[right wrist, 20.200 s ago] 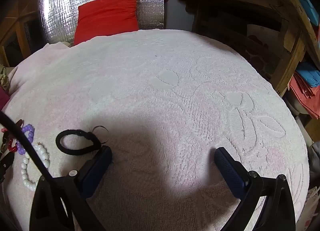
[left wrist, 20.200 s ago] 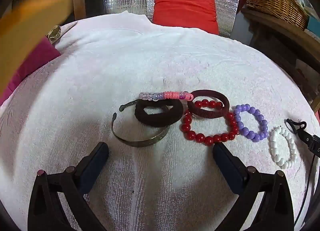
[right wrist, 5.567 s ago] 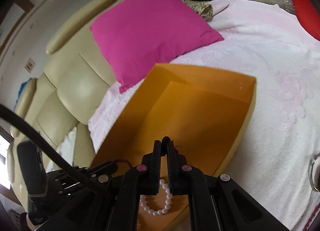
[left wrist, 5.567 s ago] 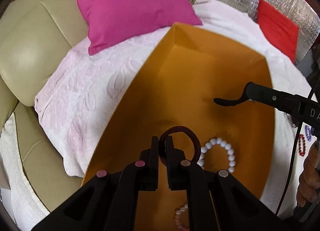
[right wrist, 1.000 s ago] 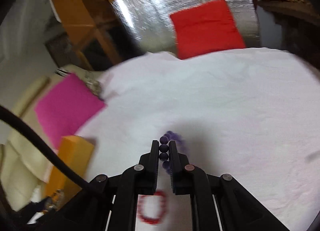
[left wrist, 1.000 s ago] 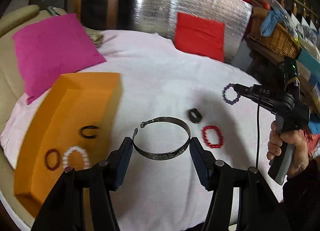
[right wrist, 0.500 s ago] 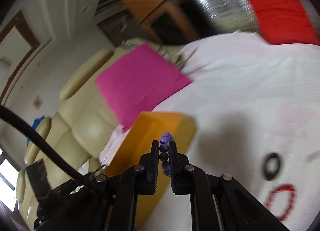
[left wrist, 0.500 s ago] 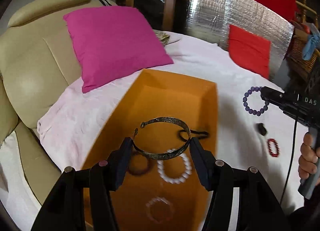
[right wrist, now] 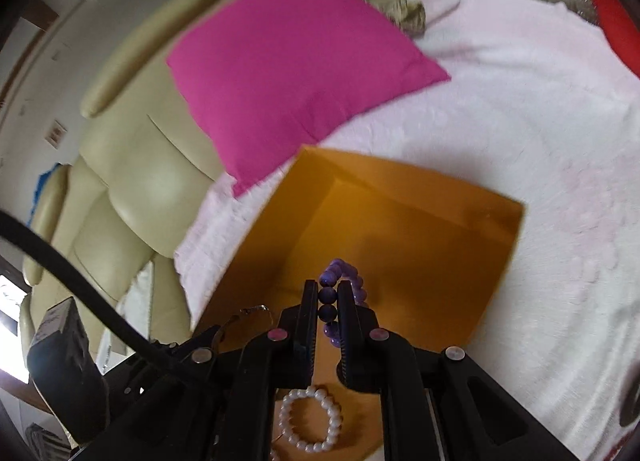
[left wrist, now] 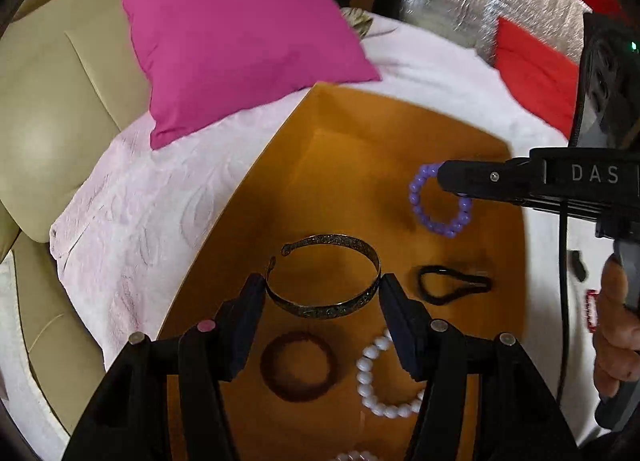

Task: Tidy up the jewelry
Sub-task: 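Lower purple bead bracelet into the orange box and open the right tool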

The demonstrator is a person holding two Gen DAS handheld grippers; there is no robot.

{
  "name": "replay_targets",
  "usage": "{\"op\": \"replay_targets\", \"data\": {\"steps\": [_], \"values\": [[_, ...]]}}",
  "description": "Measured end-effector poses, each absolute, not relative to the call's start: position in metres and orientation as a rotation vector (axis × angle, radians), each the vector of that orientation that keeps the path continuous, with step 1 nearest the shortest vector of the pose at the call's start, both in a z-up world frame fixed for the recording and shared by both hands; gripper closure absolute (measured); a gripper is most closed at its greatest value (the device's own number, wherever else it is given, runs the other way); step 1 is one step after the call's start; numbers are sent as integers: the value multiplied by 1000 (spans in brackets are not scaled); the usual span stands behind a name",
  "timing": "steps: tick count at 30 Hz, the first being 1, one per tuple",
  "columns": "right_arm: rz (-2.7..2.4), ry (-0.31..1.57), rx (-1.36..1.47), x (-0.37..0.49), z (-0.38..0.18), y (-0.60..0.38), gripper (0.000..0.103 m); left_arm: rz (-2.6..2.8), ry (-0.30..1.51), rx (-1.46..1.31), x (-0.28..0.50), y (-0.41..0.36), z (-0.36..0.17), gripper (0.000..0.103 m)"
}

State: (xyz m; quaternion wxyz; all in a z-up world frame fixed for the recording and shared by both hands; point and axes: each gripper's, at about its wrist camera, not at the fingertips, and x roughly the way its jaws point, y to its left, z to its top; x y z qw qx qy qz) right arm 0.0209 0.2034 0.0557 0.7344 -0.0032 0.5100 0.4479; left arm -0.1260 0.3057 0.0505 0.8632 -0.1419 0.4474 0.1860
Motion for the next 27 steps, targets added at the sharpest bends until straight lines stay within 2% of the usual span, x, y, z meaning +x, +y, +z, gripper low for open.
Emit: {"op": "replay_targets", "data": {"steps": [6, 11, 12, 14, 21, 27], "values": [[895, 1148, -86, 34, 36, 220, 91, 393, 1002, -292, -106, 310, 32, 42], [876, 1084, -24, 40, 53, 201, 90, 385, 1014, -311, -104, 312, 31, 42], [879, 1067, -1, 41, 58, 194, 84, 390, 1017, -311, -105, 311, 32, 42], [870, 1038, 54, 44, 71, 174, 75, 392, 1008, -306, -108, 310, 37, 42], [849, 878, 119, 34, 119, 86, 75, 385, 910, -237, -132, 286, 73, 42], [689, 811, 158, 30, 136, -35, 75, 311, 828, -174, -150, 241, 108, 40]]}}
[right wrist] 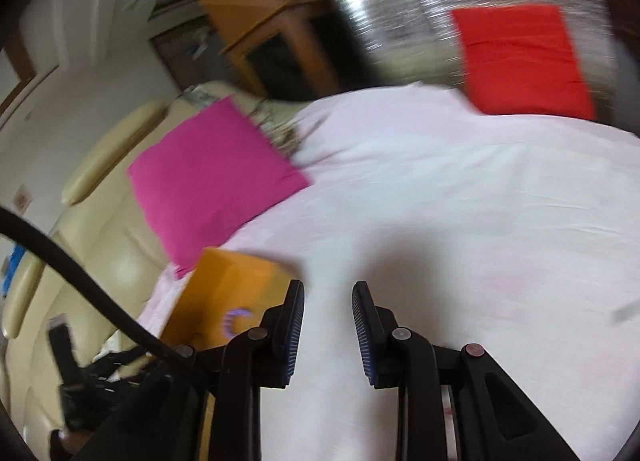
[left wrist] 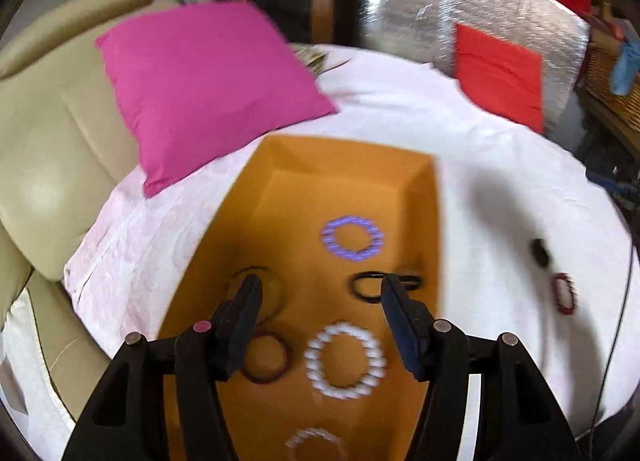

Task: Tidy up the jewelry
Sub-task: 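Lower purple bead bracelet into the orange box and open the right tool, then move right tool over the red bead bracelet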

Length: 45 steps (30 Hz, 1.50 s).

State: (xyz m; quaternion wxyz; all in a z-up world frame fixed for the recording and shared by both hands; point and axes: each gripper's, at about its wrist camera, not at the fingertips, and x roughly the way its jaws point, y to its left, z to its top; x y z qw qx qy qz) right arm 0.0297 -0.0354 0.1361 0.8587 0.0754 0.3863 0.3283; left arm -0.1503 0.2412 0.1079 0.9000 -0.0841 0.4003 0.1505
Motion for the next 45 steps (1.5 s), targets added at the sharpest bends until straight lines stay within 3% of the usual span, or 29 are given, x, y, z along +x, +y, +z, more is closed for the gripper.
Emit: {"op": "replay_targets", "data": {"steps": [3, 10, 18, 20, 29, 32, 34, 35, 45], "values": [[613, 826, 194, 26, 132, -94, 75, 248, 798, -144, -153, 207, 121, 35], [503, 946, 304, 16, 90, -166, 75, 149, 818, -90, -142, 139, 127, 34], [538, 1094, 250, 9, 51, -162, 74, 126, 904, -81, -138, 91, 101, 34], [559, 1130, 248, 10, 43, -150, 65, 130, 924, -80, -136, 85, 97, 34], [498, 1084, 138, 8, 38, -123, 62, 158, 907, -52, -137, 88, 105, 34], [472, 1079, 85, 8, 33, -118, 68, 155, 919, -61, -136, 87, 100, 34], [471, 1096, 48, 9, 25, -110, 87, 149, 928, -66, -136, 85, 96, 34], [464, 1103, 14, 8, 22, -107, 92, 141, 932, -67, -136, 82, 94, 34], [358, 1030, 38, 7, 37, -141, 93, 117, 913, -52, -145, 74, 102, 34]]}}
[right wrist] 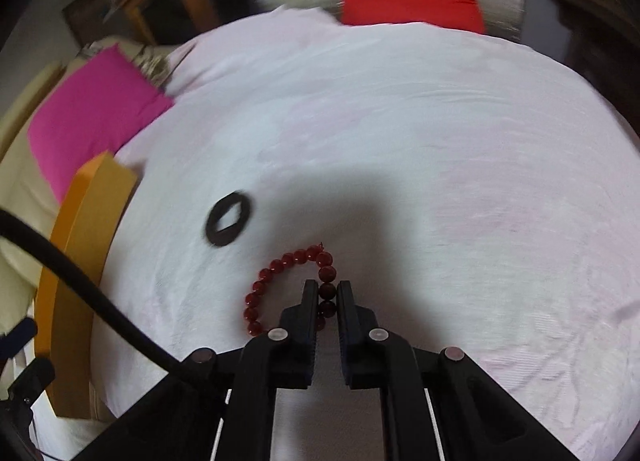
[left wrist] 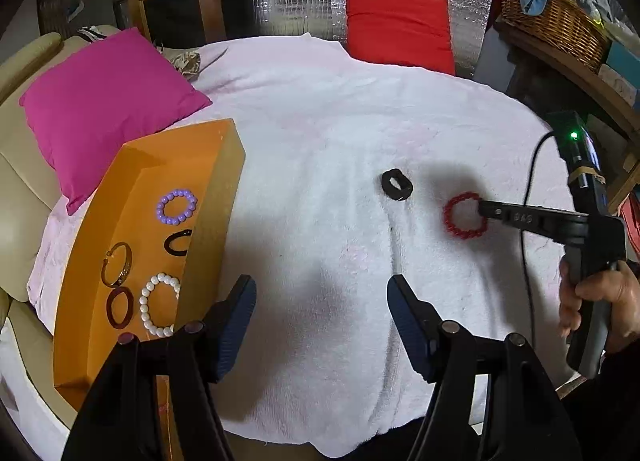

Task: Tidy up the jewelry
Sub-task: 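Move right tool over the red bead bracelet, then position right tool fingers around the red bead bracelet strand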

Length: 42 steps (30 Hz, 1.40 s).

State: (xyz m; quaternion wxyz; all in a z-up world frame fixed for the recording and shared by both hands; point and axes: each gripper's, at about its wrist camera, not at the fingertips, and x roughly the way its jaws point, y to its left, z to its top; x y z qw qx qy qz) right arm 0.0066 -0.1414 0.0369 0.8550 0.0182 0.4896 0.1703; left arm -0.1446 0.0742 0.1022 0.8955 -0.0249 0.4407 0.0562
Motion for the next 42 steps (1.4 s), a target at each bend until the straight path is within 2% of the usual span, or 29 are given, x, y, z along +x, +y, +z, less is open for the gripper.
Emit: {"op": "replay_targets", "data": {"steps": [8, 10, 12, 22, 28, 42], "values": [[322, 1091, 125, 10, 28, -178, 92, 69, 908, -22, -142, 48, 108, 34], [327, 1104, 147, 9, 31, -184, 83, 57, 909, -12, -140, 41, 109, 34], [328, 1108, 200, 6, 34, -194, 80, 54, 910, 4, -139, 34, 110, 34], [337, 1034, 379, -3, 65, -215, 80, 39, 942, 100, -111, -7, 101, 34], [329, 1078, 402, 5, 57, -221, 80, 28, 930, 92, -89, -23, 100, 34], [335, 1113, 473, 16, 50, -251, 80, 62, 963, 60, -46, -8, 82, 34]]}}
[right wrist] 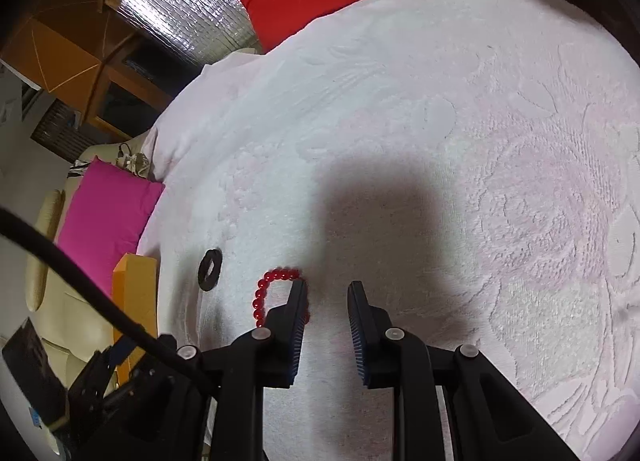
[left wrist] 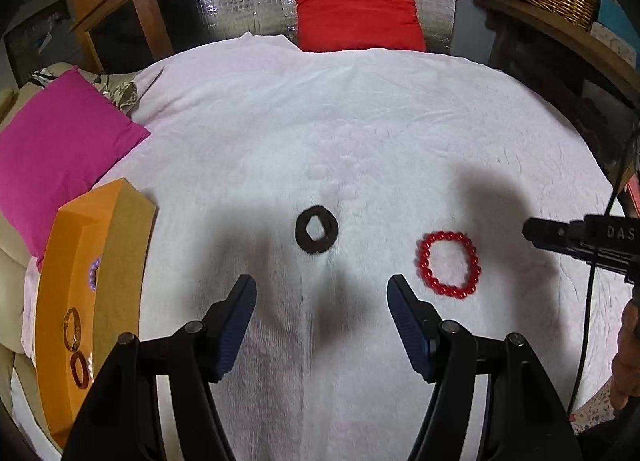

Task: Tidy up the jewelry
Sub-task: 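Position right tool fingers around the red bead bracelet strand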

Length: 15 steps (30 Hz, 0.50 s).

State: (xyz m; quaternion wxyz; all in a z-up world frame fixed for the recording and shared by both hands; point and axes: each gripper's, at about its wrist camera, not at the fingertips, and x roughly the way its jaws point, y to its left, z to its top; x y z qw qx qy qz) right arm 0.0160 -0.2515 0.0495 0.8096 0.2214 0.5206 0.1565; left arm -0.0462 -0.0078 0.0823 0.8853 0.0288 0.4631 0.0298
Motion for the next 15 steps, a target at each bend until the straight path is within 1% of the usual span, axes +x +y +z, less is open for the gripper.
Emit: {"op": "replay_targets", "data": {"steps": [10, 15], "values": [[409, 1160, 481, 24, 40, -246, 80, -8, 976, 126, -22, 9, 67, 34], [441, 1191, 447, 29, 35, -230, 80, -29, 1005, 100, -12, 15, 52, 34]]}}
